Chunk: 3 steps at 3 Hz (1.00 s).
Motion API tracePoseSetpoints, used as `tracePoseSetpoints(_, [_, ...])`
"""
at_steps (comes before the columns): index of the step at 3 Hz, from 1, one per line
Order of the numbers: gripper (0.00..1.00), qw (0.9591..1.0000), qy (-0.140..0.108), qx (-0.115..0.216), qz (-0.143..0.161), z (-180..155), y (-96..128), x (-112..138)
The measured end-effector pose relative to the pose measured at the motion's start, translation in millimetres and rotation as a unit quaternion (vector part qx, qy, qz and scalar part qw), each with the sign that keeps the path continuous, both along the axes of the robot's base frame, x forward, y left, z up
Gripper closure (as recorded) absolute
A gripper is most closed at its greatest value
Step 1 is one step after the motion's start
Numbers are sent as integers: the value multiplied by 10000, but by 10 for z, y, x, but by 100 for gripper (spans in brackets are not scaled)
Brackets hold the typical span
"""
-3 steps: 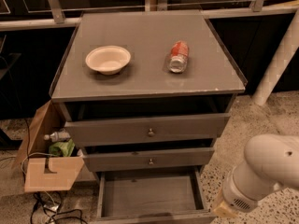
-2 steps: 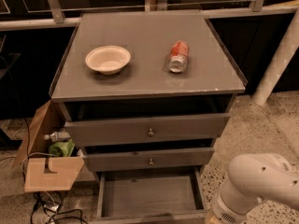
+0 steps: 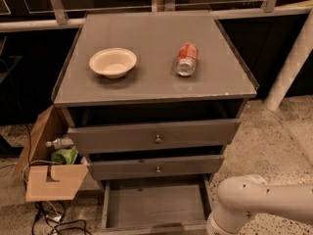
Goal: Close bottom drawer
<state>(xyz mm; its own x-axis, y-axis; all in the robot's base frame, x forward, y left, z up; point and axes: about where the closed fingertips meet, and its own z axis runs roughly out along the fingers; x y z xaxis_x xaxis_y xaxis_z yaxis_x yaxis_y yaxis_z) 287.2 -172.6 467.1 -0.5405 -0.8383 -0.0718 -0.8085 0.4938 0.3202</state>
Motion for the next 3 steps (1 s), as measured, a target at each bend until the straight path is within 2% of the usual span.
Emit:
tracePoseSetpoints(1, [100,10000,1,0,-1,-1,0,0])
tracePoseSetpoints(2, [100,9998,142,93,-132,-260,36,39])
tracePoseSetpoints(3, [100,9989,142,212,-394,-596,50,150])
